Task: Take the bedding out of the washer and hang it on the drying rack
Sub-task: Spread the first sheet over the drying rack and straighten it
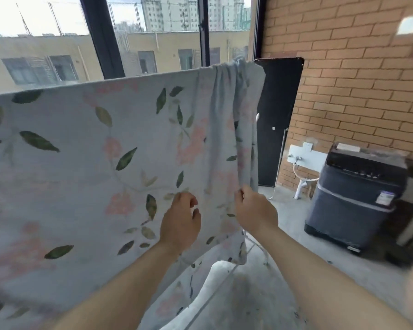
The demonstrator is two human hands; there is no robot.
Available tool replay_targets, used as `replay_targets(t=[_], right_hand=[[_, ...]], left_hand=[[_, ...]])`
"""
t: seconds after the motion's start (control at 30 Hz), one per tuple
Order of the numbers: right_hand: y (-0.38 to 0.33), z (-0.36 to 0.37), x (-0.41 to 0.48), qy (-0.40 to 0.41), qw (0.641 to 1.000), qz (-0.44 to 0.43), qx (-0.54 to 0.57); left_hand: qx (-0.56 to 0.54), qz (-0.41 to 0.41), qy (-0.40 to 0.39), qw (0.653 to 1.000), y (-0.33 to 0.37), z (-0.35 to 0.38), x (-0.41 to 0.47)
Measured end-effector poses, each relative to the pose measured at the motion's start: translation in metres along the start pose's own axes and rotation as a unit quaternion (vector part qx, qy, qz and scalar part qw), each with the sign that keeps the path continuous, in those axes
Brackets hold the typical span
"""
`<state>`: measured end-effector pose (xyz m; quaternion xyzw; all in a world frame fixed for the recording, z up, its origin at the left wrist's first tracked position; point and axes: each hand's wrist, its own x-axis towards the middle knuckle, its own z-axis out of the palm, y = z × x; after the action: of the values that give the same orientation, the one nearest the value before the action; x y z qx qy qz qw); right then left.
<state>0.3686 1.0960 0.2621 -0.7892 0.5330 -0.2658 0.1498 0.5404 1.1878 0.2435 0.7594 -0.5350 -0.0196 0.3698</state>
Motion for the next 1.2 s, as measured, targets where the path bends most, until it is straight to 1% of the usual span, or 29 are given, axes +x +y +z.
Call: replay_targets(t=[0.1, 0.23, 0.37, 0.53, 0.73, 0.83, 0.87, 0.93, 1.0, 1.07, 1.1, 1.13, 1.2], right_hand=[[0.06, -0.029, 0.038, 0.0, 1.0, 0.023, -0.017], [0.113, -0.045, 0.087, -0.014, 0.999, 0.046, -0.016], [0.145, -0.04, 0.134, -0.024, 0.999, 0.042, -0.017], [0.169, -0.03, 0.211, -0.055, 0.998, 0.019, -0.032], [0.173, -0.028, 0.329, -0.081, 0.995, -0.015, -0.062], [0.174, -0.035, 0.382, -0.075, 0.995, -0.038, -0.053], [0.175, -0.036, 0.398, -0.074, 0.995, -0.04, -0.044], [0.174, -0.039, 0.432, -0.073, 0.996, -0.048, -0.025], [0.169, -0.042, 0.47, -0.058, 0.996, -0.069, 0.005], [0.157, -0.049, 0.511, -0.03, 0.993, -0.101, 0.045], [0.149, -0.051, 0.53, -0.017, 0.99, -0.12, 0.069], [0.14, -0.054, 0.546, -0.004, 0.987, -0.136, 0.086], [0.119, -0.062, 0.572, 0.019, 0.98, -0.169, 0.1]], left_hand=[[-0.007, -0.011, -0.03, 0.999, 0.047, 0.049, 0.031], [0.021, -0.025, -0.059, 0.998, 0.088, 0.098, 0.073], [0.051, -0.041, -0.068, 0.996, 0.103, 0.135, 0.125], [0.08, -0.031, -0.037, 0.996, 0.105, 0.179, 0.204], [0.068, -0.042, 0.01, 0.997, 0.108, 0.219, 0.315], [0.062, -0.04, 0.046, 0.996, 0.124, 0.226, 0.362], [0.073, -0.028, 0.061, 0.995, 0.131, 0.224, 0.375], [0.128, 0.022, 0.112, 0.985, 0.148, 0.216, 0.403], [0.148, 0.092, 0.203, 0.964, 0.165, 0.2, 0.433], [0.174, 0.157, 0.307, 0.923, 0.185, 0.178, 0.467], [0.207, 0.159, 0.341, 0.903, 0.193, 0.166, 0.484], [0.242, 0.144, 0.354, 0.892, 0.204, 0.152, 0.498], [0.292, 0.086, 0.343, 0.888, 0.221, 0.127, 0.524]])
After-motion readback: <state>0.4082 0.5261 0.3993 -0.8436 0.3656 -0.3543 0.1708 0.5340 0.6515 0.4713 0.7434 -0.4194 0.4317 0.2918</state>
